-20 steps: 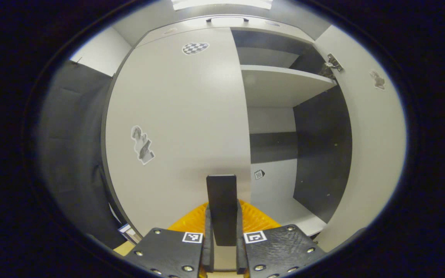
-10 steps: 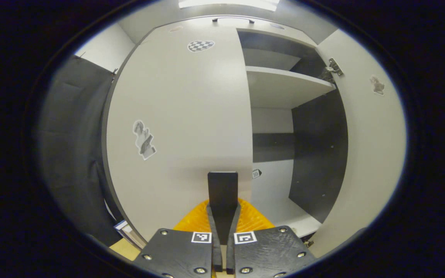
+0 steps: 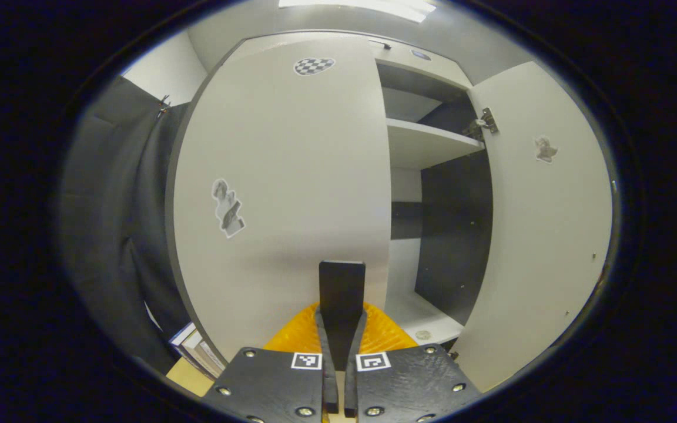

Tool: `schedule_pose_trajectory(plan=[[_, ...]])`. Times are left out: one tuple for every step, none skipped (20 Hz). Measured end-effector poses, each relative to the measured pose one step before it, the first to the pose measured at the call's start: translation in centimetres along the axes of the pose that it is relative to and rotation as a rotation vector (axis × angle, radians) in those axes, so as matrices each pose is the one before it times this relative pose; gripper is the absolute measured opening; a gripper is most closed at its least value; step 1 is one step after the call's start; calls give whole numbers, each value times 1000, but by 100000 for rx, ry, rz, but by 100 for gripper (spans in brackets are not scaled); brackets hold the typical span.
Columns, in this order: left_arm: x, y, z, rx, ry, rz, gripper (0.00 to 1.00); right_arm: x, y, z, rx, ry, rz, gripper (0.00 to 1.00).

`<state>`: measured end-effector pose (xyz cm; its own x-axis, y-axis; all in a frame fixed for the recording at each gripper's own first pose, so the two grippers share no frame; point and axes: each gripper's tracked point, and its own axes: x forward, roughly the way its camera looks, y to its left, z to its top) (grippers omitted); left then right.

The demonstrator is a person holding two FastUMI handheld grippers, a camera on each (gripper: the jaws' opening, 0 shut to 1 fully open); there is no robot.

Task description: Open the right door of the double-door shoe cabinet with the right hand, and open the left door with the left hand.

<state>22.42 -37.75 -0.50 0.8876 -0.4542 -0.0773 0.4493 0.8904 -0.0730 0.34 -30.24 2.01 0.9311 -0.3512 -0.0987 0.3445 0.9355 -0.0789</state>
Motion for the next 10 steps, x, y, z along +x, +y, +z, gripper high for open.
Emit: schedule_pose_trajectory(plan=[[-291,173,-80,-462,-33,-687,6,-434,306,159,-431,-849,-328,100],[-369,163,-74,-119,-100,-687,6,-674,365,369,-232,-986,-401,100],[-558,54,-222,-90,-349,-927,6,-531,468,180,-223,-878,-167,100],[-372,176,66,-316,-453,-1086,7,-626,501,276,-423,-694,-94,100],[-269,194,-55,-561,-305,-1147,7,-499,451,126,-666,-513,-205,100],[-301,206,-45,-410,-261,-1173,5,-654,395,178,-488,-550,-281,98],[-98,228,-56,74,-274,-1112,6,-622,446,73,-105,-461,-48,100],[-111,278,32,544,-270,-1021,6,-627,505,-20,545,-132,-48,96],[-235,161,26,322,-687,-893,7,-433,677,-299,946,277,826,92],[-270,124,37,-369,-738,-913,6,-600,718,-521,709,1052,682,92]])
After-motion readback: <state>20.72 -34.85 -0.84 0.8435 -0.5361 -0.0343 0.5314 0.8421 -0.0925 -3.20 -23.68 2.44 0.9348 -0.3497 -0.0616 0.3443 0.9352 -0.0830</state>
